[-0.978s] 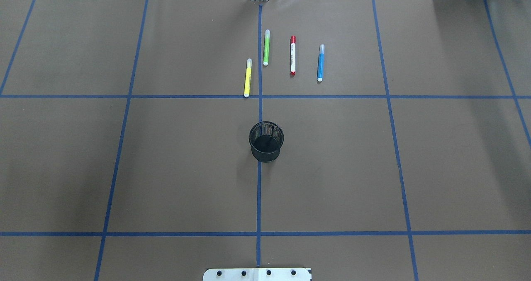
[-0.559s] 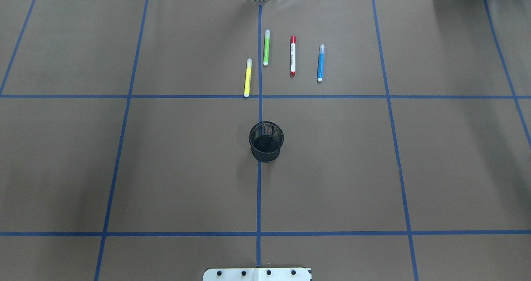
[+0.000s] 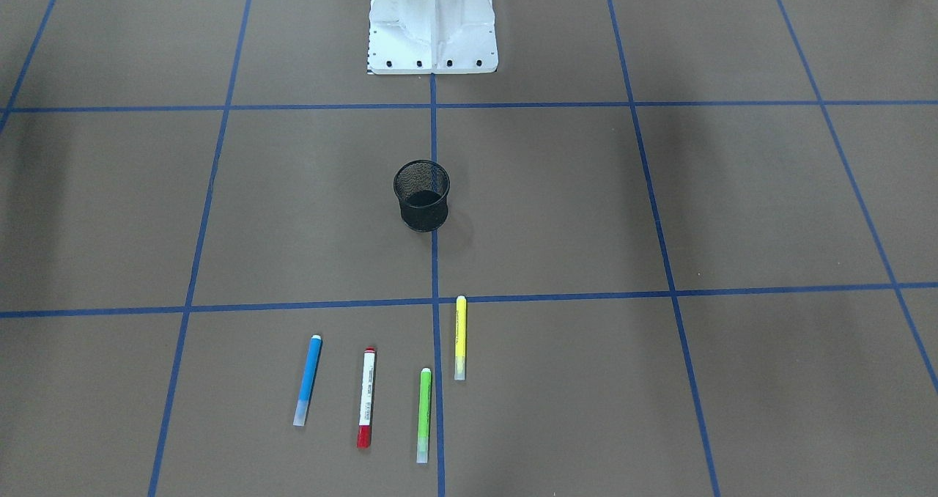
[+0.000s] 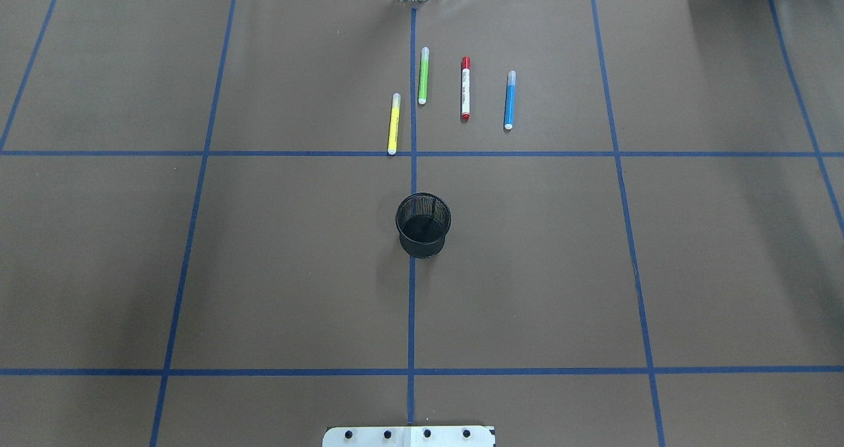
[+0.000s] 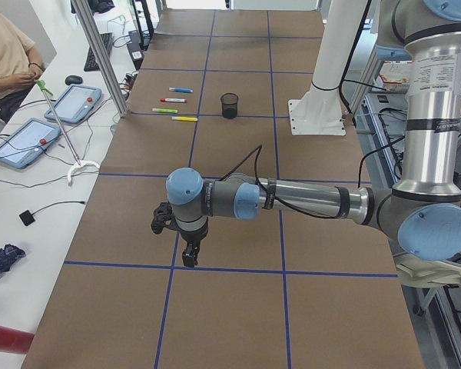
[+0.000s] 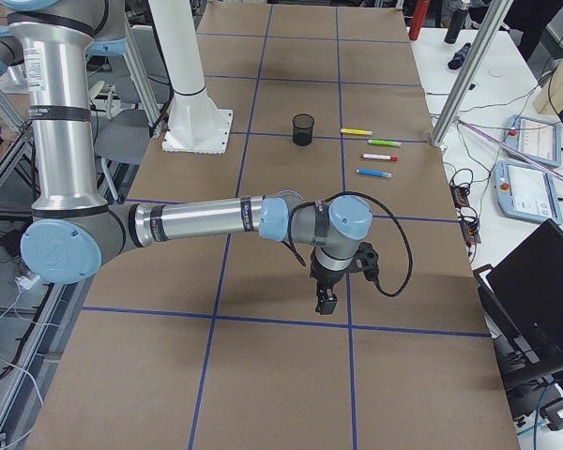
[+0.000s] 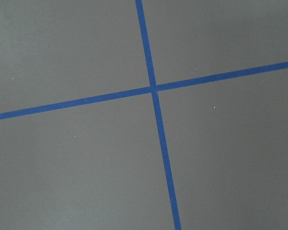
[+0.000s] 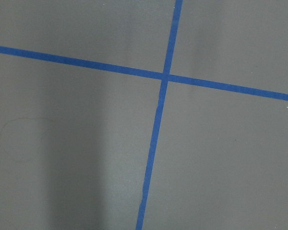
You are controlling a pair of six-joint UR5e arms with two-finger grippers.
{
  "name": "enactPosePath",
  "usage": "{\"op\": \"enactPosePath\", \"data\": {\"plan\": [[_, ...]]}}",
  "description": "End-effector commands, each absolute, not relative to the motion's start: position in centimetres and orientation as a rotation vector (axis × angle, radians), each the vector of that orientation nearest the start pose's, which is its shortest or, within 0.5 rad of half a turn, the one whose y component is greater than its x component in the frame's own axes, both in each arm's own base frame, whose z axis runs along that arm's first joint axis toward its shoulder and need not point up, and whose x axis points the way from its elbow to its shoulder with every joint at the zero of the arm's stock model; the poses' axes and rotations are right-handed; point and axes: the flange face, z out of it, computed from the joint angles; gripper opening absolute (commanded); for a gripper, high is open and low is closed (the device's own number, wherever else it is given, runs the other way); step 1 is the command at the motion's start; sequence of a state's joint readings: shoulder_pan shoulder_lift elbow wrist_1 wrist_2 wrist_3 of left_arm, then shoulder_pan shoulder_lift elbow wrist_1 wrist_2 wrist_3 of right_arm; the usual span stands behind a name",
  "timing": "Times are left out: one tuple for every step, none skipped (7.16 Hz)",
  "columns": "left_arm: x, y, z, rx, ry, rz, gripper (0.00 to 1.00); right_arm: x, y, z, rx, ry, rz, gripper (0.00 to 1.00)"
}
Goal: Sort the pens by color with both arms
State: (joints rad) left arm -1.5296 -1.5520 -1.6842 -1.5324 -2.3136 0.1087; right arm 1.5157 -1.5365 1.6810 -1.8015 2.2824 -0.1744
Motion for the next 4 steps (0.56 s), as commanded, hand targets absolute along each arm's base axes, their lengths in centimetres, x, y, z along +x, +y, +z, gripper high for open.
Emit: {"op": "enactPosePath", "data": {"plan": [[-4.65, -48.86, 61.78, 0.080, 0.741, 0.163, 1.00, 4.07, -49.55, 62.68, -0.018, -0.718, -0.200, 1.00], [-4.65, -48.87, 61.69, 0.083, 0.741, 0.164, 1.00, 4.16, -49.67, 62.54, 0.008, -0.714, -0.213, 1.00], [-4.65, -48.87, 61.76, 0.081, 0.741, 0.163, 1.00, 4.17, -49.62, 62.59, 0.007, -0.714, -0.210, 1.00], [-4.66, -48.87, 61.77, 0.082, 0.739, 0.165, 1.00, 4.18, -49.53, 62.77, 0.001, -0.713, -0.203, 1.00]]}}
